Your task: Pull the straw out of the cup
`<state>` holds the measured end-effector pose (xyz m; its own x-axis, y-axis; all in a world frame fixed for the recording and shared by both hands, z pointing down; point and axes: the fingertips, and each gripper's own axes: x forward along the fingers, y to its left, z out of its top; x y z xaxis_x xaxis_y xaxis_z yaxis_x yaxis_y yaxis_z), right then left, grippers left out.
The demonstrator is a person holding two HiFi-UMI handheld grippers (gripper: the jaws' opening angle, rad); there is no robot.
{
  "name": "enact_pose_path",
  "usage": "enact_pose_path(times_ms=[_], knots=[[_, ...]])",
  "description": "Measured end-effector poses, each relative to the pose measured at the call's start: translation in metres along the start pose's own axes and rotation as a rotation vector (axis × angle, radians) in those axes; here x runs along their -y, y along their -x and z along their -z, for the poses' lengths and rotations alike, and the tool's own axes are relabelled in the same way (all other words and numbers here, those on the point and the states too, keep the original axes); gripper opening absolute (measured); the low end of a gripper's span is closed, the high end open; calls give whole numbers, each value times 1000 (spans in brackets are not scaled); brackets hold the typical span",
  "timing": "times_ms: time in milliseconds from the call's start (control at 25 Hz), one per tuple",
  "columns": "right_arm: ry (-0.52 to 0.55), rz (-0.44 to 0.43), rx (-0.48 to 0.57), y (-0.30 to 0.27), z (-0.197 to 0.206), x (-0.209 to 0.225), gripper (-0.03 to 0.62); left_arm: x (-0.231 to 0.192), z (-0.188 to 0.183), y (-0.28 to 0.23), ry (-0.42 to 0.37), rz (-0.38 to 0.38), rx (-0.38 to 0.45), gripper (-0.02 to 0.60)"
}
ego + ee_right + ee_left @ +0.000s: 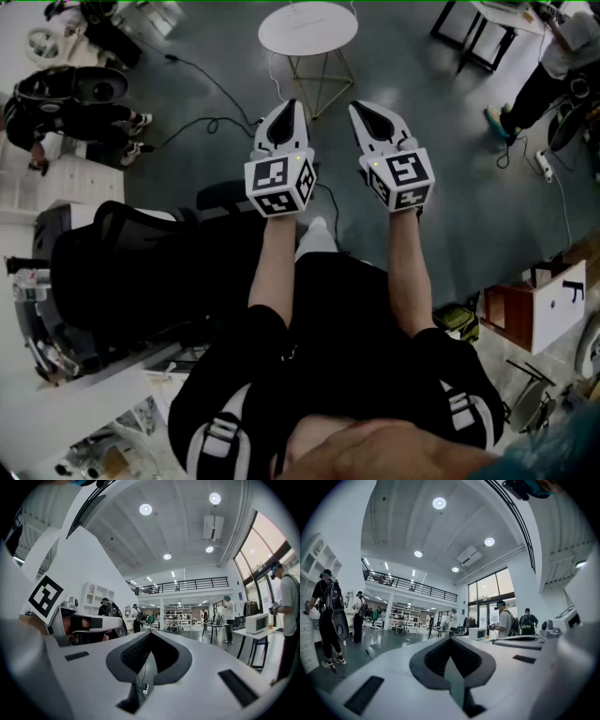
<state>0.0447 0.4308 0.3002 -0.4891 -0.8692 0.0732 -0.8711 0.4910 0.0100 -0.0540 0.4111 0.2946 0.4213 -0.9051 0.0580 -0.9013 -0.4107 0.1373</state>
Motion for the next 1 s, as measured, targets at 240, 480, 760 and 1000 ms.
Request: enact_pose_path(times_ms=[240, 480, 760, 1000], knots=[[8, 23, -14, -26, 14, 9, 15, -20, 17, -21, 16, 7, -18, 8], [-19, 19, -28, -63, 28, 19, 15, -54, 35, -41, 35, -31, -66, 8], [-56, 69, -35, -152, 41, 36, 15, -144, 60, -84, 120, -108, -115, 8], [-36, 119, -39, -239, 36, 56, 15, -207, 78, -142, 168, -108, -139, 8]])
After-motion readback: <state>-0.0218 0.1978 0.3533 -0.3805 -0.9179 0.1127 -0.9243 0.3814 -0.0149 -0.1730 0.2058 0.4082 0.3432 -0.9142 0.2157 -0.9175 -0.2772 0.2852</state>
